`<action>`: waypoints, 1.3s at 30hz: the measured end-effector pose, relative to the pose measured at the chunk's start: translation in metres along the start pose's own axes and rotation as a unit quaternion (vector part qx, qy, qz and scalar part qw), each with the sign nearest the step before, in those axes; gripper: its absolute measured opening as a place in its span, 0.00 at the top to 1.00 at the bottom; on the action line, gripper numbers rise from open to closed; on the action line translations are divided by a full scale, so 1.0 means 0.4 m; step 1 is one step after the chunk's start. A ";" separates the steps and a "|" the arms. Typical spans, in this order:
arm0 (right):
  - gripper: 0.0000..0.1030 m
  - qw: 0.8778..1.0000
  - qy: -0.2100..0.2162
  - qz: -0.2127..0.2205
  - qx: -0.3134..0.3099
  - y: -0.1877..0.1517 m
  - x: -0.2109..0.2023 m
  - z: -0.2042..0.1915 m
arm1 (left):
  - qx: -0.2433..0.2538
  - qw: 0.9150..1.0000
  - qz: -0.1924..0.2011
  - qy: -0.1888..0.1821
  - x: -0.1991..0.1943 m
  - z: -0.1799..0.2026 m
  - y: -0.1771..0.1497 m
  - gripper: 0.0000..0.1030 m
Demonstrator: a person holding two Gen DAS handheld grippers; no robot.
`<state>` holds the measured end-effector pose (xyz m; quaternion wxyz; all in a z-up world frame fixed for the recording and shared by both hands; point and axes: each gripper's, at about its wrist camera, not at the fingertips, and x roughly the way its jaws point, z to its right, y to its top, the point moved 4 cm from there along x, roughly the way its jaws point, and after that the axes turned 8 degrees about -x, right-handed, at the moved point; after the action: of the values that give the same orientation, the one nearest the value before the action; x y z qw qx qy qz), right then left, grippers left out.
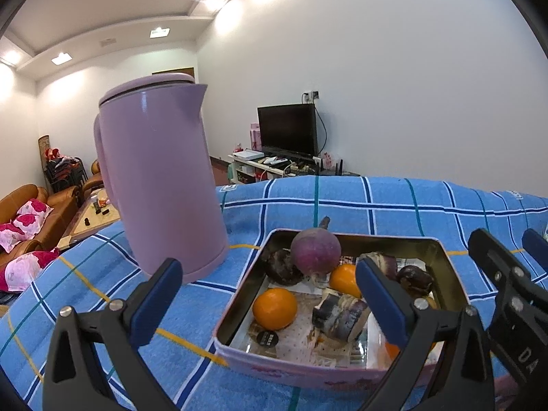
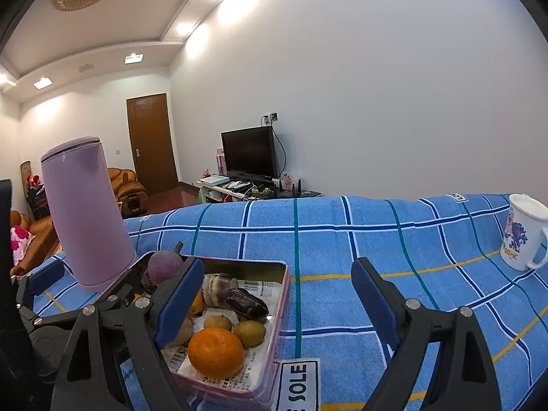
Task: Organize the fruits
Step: 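Open both grippers and withdraw them from the tin box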
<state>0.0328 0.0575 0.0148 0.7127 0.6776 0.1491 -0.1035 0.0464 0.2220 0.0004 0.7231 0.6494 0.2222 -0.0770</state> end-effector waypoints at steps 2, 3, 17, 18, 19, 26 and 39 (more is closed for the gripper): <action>0.13 1.000 0.000 0.003 0.000 -0.001 -0.007 0.000 | 0.000 1.000 0.005 0.000 -0.009 -0.003 -0.001 0.00; 0.13 1.000 0.001 0.003 0.000 -0.001 -0.010 0.000 | 0.000 1.000 0.008 0.000 -0.015 -0.006 -0.002 0.00; 0.13 1.000 -0.005 0.010 -0.012 -0.017 -0.070 -0.008 | -0.009 0.999 0.031 -0.009 -0.070 -0.033 -0.012 0.00; 0.13 1.000 -0.007 0.011 -0.012 -0.017 -0.072 -0.008 | -0.010 0.999 0.032 -0.010 -0.072 -0.034 -0.011 0.00; 0.13 1.000 -0.011 0.013 -0.013 -0.017 -0.076 -0.007 | -0.010 0.999 0.033 -0.011 -0.074 -0.035 -0.011 0.00; 0.13 0.999 -0.032 0.015 -0.002 -0.018 -0.082 0.014 | -0.017 0.999 0.035 -0.013 -0.074 -0.042 -0.009 0.00; 0.13 0.998 -0.055 0.026 0.002 -0.014 -0.091 0.033 | -0.006 0.999 0.045 -0.017 -0.089 -0.027 -0.013 0.00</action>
<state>-0.0023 0.0419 0.0229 0.7207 0.6762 0.0915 -0.1224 0.0102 0.2254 0.0102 0.7336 0.6527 0.1814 -0.0539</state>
